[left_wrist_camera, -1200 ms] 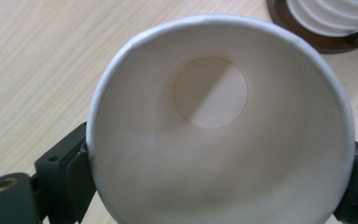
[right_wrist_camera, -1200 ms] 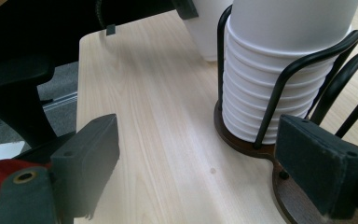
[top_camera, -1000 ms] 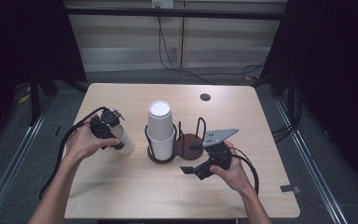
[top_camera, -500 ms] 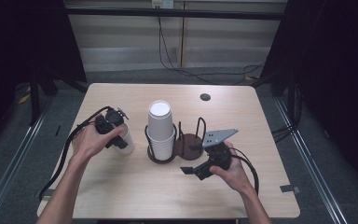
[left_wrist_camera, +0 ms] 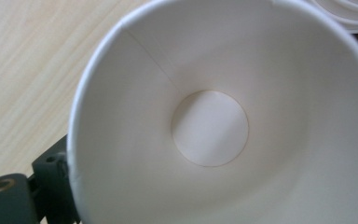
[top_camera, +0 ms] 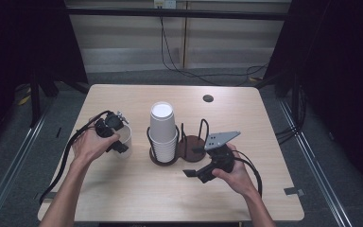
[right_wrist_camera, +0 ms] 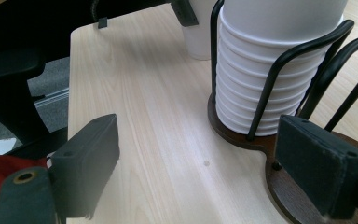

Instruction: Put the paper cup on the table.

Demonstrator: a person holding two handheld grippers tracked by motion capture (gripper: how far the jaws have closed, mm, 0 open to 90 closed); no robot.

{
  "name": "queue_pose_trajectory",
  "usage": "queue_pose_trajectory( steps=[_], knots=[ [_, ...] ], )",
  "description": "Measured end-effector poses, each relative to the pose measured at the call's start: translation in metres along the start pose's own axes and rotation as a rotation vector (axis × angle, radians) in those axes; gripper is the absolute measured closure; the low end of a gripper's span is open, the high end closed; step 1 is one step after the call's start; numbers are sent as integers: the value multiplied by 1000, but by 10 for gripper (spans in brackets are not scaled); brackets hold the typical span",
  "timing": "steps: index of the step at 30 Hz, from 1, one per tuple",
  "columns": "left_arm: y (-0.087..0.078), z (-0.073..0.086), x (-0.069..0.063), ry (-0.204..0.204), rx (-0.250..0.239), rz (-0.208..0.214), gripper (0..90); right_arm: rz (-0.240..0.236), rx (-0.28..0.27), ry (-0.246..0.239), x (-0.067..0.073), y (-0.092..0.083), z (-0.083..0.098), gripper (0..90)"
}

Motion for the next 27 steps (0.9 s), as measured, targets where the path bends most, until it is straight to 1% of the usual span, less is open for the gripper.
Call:
queue_pose_trajectory(
  steps=[1, 2, 3, 4, 5, 6, 7, 8, 9, 11, 12, 13, 14, 16, 17, 19, 20, 21, 24, 26, 27],
  knots=[
    [2, 1, 0, 6, -5, 5, 71, 0, 0, 0, 0, 0, 0, 142],
    [4, 3, 0, 0, 2, 17, 81, 1, 0, 0, 0, 0, 0, 143],
    [6, 4, 1, -2, -11, 16, 86, 2, 2, 1, 0, 0, 0, 142],
    [7, 6, 1, 3, -6, 24, 86, 1, 1, 2, 0, 0, 0, 142],
    [8, 6, 1, -6, -19, 27, 84, 2, 0, 2, -1, 0, 0, 142],
    [8, 8, 2, -3, -22, 39, 81, 3, 0, 3, -1, 0, 1, 142],
    [8, 10, 1, -6, -21, 45, 83, 4, 0, 4, -1, 0, 1, 142],
    [9, 11, 1, -12, -30, 50, 85, 4, 0, 5, -1, 0, 1, 142],
    [9, 13, 1, 1, -31, 56, 90, 3, 1, 4, -1, 0, 1, 143],
    [9, 16, 3, -3, -43, 50, 114, 1, 2, 4, -1, 0, 1, 142],
    [9, 17, 3, -10, -58, 59, 118, -1, 3, 4, 0, 1, 1, 142],
    [10, 18, 2, -13, -63, 72, 118, 0, 3, 4, 0, 1, 1, 142],
    [10, 20, 2, -19, -68, 72, 119, -1, 3, 5, 0, 1, 1, 142],
    [11, 23, 1, -13, -65, 78, 119, 0, 3, 5, -1, 1, 1, 142],
    [11, 24, 1, -11, -69, 80, 119, 0, 3, 5, -1, 1, 1, 142],
    [9, 25, 2, -13, -78, 71, 140, -2, 5, 6, 0, 1, 1, 142],
    [9, 25, 0, -22, -87, 78, 147, -3, 8, 6, 0, 2, 2, 142],
    [8, 25, 0, -22, -96, 77, 151, -2, 8, 6, 0, 2, 2, 142],
    [3, 27, -1, -26, -119, 69, 153, 1, 7, 8, -1, 2, 2, 142],
    [0, 29, 1, -39, -135, 47, 154, 5, 2, 10, -1, 1, 2, 142],
    [-1, 30, 1, -45, -147, 50, 155, 9, -2, 10, -2, 0, 2, 142]
  ],
)
Point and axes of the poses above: each handheld gripper's, and its own axes: y roughly forward along the jaws, z roughly out of its underside, x roughly to its left, the point moved 8 cm from there along y, roughly forward along the jaws, and after that the axes turned 10 degrees about x, right-handed, at the moved point
